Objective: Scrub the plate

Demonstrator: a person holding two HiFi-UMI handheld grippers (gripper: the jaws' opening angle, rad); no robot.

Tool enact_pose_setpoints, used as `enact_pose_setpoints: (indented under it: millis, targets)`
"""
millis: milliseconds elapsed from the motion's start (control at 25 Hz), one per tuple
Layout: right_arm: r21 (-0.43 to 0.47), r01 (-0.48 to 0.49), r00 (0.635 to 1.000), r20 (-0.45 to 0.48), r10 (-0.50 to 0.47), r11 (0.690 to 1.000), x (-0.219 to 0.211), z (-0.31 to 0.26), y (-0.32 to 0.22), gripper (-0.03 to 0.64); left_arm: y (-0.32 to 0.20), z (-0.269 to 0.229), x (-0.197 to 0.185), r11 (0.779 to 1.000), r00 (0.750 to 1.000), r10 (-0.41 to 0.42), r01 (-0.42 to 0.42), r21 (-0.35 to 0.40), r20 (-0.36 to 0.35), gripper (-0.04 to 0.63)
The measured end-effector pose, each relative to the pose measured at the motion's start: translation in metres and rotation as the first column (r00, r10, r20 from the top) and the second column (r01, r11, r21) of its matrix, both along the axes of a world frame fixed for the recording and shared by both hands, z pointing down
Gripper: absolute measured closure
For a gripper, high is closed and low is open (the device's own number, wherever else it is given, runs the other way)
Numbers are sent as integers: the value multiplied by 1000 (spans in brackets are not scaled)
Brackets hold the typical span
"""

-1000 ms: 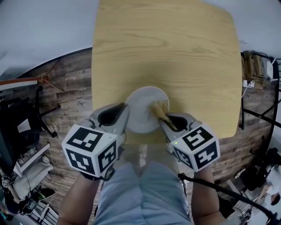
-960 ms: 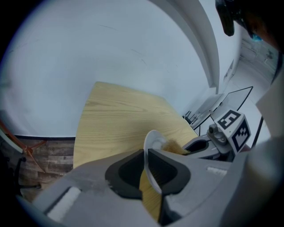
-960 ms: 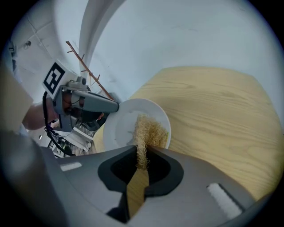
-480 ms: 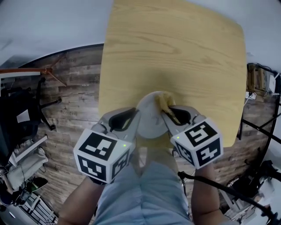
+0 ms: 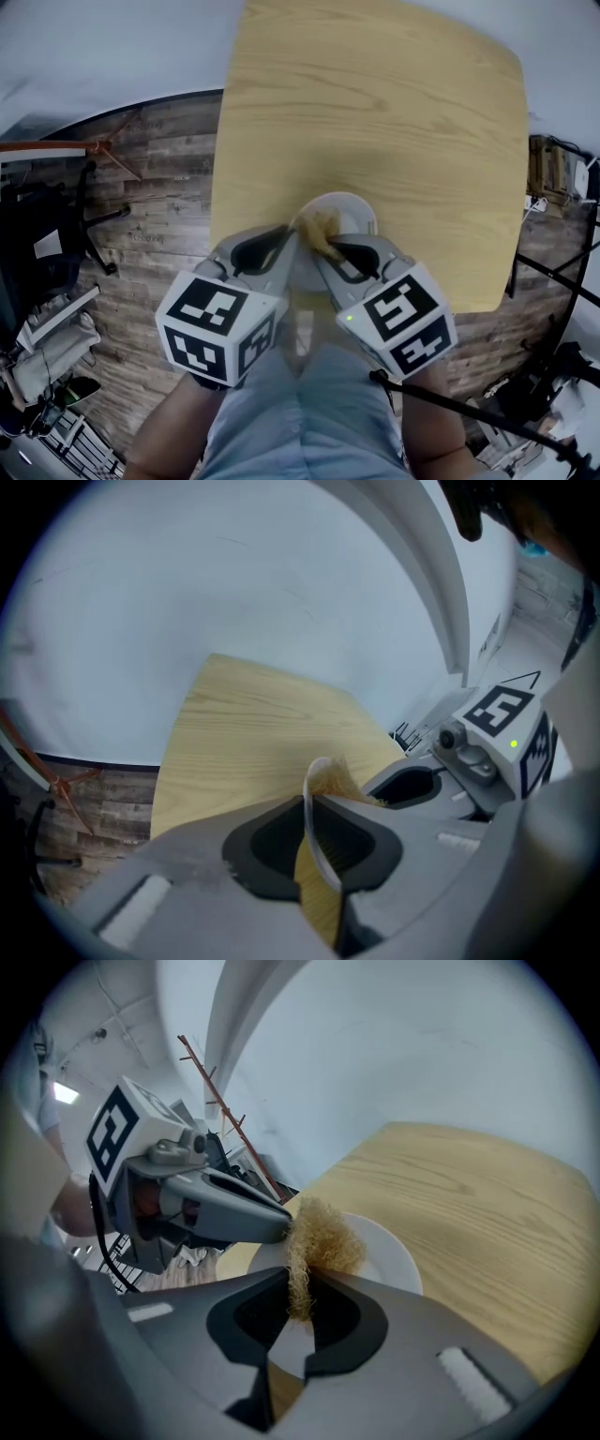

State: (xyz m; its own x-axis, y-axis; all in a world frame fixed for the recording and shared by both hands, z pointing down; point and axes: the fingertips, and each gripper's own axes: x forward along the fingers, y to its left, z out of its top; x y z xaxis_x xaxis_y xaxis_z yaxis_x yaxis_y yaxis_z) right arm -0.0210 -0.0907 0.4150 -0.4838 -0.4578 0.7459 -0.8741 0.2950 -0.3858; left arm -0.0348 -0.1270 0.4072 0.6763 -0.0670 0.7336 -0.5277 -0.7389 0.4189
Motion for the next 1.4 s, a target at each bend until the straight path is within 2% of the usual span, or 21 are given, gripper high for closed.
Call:
enact_pose_setpoints:
  millis: [360,800,1080,1400]
  targets:
    - [-51,2,1000,27,0,999,-10,11,32,577,-4,2,-2,1000,1000,-3,3,3,4,544]
    - [-75,-118,992,-54,114,990,40,19,39,577,4,1,0,1000,1000,15,-15,-9,0,545]
    - [-48,-53,997,-65,50,997,42,12,12,577,2,0,10,1000,1000,-10,10,-24,-18,545]
    - [-39,46,999,-15,-47,998,9,7,-5,577,-13,8,9,997,998,-64,63,-45,-26,543]
